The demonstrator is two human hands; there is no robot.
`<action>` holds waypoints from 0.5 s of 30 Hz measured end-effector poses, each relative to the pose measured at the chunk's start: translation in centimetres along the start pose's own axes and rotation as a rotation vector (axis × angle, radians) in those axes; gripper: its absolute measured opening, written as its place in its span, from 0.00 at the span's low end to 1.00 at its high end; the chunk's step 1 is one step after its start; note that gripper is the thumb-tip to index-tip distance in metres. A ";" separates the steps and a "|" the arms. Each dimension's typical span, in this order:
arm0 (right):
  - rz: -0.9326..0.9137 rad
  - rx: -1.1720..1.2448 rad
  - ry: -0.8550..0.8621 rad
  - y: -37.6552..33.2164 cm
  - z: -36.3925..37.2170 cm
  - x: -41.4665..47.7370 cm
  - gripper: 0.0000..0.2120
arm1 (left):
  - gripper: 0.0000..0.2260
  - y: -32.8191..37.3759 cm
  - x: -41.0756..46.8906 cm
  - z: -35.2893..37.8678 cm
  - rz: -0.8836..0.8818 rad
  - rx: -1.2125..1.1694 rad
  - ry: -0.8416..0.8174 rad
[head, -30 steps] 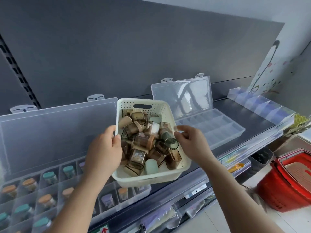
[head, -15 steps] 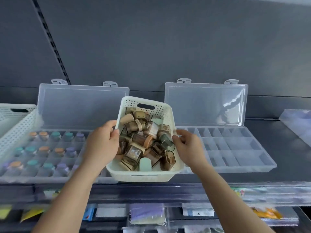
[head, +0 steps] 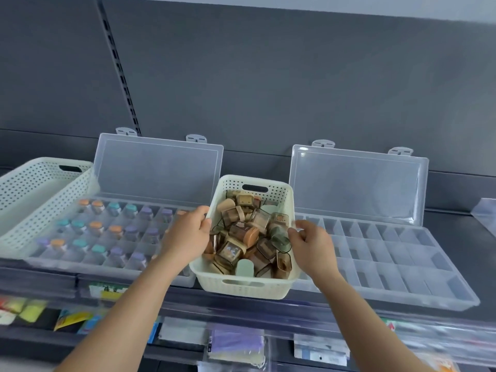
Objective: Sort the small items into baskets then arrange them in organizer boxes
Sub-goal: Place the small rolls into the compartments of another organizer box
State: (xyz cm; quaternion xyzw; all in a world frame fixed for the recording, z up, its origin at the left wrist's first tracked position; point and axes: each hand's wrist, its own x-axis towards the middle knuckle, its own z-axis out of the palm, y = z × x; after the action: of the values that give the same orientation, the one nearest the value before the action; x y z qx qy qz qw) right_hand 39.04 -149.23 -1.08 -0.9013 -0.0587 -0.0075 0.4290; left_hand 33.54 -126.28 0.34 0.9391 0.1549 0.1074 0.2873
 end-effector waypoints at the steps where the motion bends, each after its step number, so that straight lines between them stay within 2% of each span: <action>1: 0.006 -0.012 -0.004 0.1 0.3 0.0 0.16 | 0.13 -0.3 0.1 0.1 0.004 0.026 -0.001; 12: -0.010 -0.126 0.018 0.8 2.2 0.9 0.18 | 0.15 -1.6 1.8 1.1 0.064 0.201 -0.039; 15: -0.005 -0.220 0.017 0.7 2.0 1.0 0.20 | 0.15 -1.4 1.8 1.0 0.078 0.250 -0.010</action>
State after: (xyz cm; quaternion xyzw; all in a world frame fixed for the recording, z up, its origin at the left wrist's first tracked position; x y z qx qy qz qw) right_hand 40.02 -148.02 -2.80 -0.9427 -0.0560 -0.0226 0.3282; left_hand 35.17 -125.10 -1.08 0.9735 0.1289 0.0935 0.1642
